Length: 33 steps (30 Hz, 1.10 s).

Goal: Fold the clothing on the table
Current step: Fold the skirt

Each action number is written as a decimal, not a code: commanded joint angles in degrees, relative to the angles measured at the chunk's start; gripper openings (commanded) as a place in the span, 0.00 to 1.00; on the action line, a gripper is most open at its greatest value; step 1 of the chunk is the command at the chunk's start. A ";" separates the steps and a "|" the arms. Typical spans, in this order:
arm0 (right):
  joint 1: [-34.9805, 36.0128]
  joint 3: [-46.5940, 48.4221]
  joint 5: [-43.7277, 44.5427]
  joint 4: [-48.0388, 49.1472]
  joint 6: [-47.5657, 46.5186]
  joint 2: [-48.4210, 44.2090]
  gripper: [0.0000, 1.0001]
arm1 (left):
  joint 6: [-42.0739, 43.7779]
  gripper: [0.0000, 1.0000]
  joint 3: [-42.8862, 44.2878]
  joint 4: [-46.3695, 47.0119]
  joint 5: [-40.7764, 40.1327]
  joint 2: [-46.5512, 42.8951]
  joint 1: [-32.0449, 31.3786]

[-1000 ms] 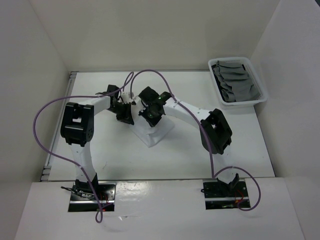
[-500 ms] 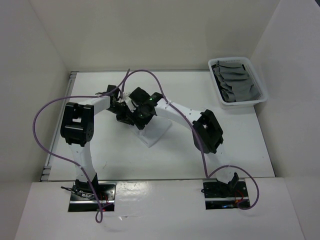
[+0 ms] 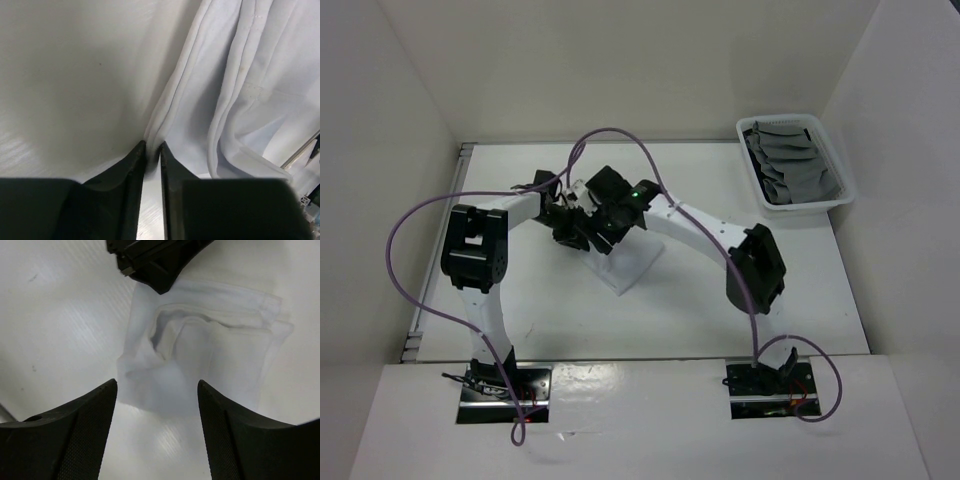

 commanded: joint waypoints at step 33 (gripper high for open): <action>-17.42 -31.81 -0.32 13.48 -3.00 -39.61 0.85 | 17.60 0.94 4.94 -12.52 15.48 -5.83 -12.60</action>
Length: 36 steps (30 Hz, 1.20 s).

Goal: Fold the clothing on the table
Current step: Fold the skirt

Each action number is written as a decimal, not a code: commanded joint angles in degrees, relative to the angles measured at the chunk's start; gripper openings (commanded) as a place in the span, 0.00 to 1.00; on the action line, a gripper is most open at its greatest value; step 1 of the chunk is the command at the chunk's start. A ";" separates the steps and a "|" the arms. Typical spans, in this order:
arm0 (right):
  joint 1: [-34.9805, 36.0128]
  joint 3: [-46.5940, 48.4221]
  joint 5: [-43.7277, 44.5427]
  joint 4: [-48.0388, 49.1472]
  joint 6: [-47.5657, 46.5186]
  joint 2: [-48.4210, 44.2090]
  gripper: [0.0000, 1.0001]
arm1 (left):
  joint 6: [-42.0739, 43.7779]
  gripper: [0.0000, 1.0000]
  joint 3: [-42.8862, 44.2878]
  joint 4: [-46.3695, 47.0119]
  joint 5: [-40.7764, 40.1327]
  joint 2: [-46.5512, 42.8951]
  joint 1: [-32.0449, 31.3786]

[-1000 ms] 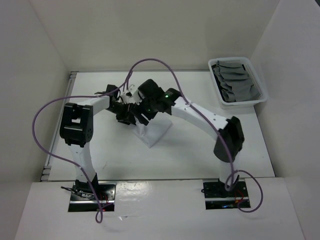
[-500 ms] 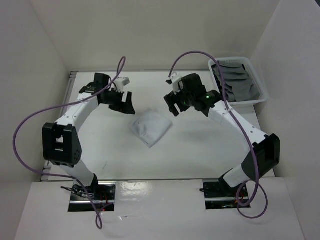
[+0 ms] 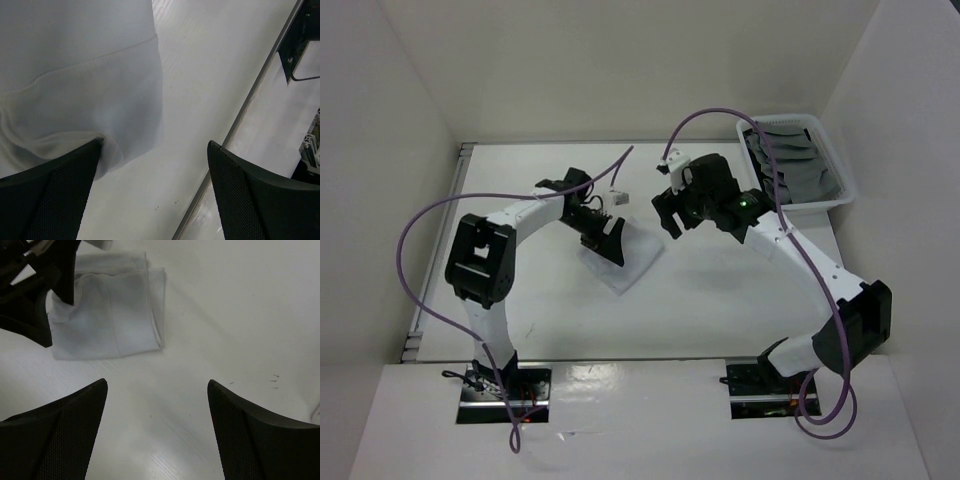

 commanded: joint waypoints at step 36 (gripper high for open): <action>-1.16 -3.34 -0.61 3.98 0.35 -3.19 0.85 | 4.69 0.95 2.29 -4.61 -2.07 1.67 -6.46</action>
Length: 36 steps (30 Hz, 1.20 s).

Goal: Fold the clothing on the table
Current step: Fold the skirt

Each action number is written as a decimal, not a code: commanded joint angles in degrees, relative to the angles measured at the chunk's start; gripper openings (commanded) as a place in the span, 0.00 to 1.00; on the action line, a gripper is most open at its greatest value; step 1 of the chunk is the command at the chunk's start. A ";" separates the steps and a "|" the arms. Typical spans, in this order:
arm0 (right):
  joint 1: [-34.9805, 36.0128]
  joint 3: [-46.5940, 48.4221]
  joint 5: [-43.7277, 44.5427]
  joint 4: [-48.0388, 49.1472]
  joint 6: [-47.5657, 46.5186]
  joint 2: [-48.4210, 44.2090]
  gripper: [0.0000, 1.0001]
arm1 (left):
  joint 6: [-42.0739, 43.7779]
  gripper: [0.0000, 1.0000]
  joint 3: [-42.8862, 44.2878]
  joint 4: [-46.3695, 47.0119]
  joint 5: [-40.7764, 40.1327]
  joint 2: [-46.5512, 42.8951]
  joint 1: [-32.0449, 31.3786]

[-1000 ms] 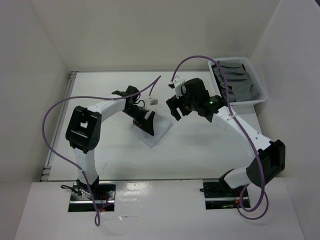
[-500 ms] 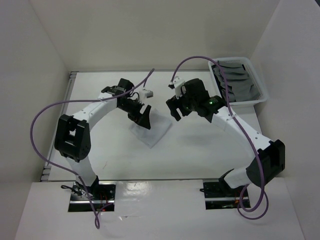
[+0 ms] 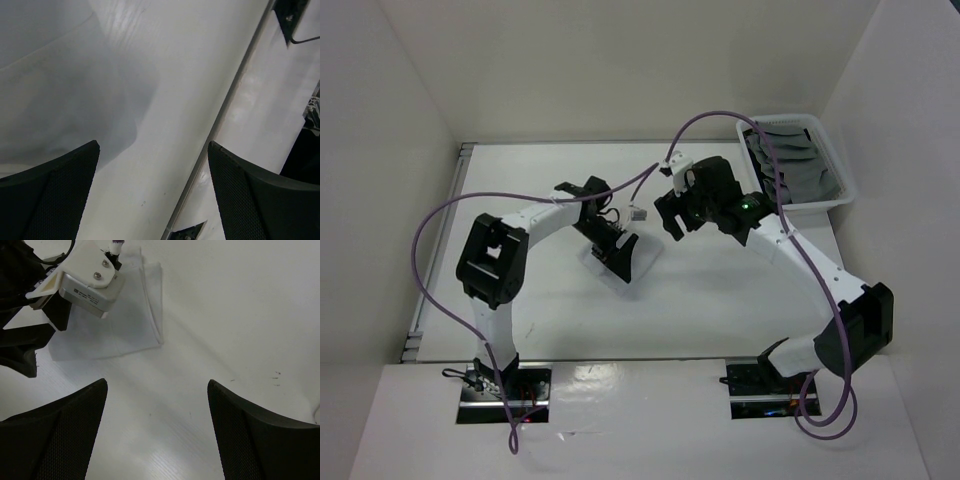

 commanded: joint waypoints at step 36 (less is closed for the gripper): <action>-4.76 -2.30 -0.19 2.06 0.35 -8.81 0.88 | -10.88 0.95 -6.41 4.16 -21.86 -9.29 5.06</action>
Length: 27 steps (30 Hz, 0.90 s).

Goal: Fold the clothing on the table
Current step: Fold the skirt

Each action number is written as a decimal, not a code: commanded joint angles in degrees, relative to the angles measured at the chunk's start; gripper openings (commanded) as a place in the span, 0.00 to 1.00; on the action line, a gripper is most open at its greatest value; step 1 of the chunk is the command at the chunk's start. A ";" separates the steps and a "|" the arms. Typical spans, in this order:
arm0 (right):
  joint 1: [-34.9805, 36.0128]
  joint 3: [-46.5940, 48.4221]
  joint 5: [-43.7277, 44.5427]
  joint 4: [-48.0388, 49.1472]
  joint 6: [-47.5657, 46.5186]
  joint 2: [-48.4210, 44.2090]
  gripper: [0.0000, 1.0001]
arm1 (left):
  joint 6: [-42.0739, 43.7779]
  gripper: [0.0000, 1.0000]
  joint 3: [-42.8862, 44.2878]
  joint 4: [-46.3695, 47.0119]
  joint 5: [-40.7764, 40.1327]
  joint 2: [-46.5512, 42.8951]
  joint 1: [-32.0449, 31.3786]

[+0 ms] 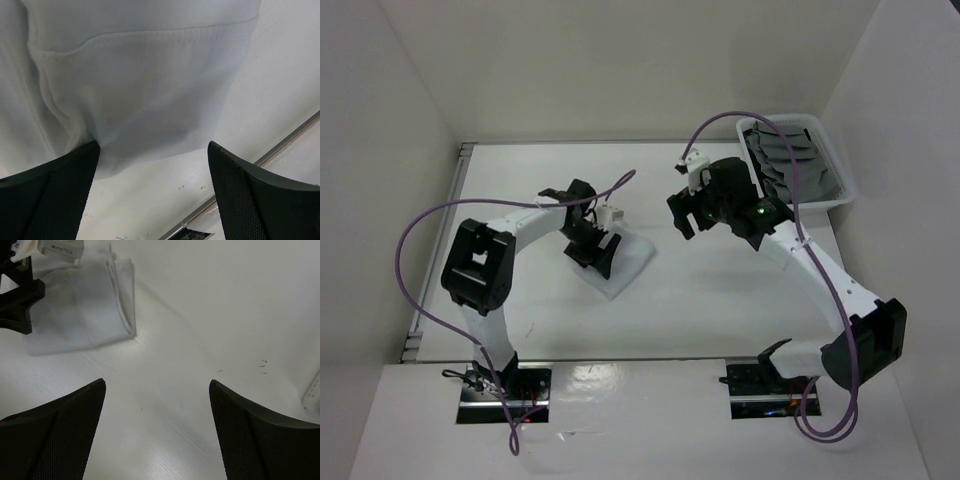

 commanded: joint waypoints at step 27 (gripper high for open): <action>-37.69 -18.51 1.40 0.24 9.57 -47.61 0.99 | -10.34 1.00 -16.81 11.12 -28.57 -73.27 19.95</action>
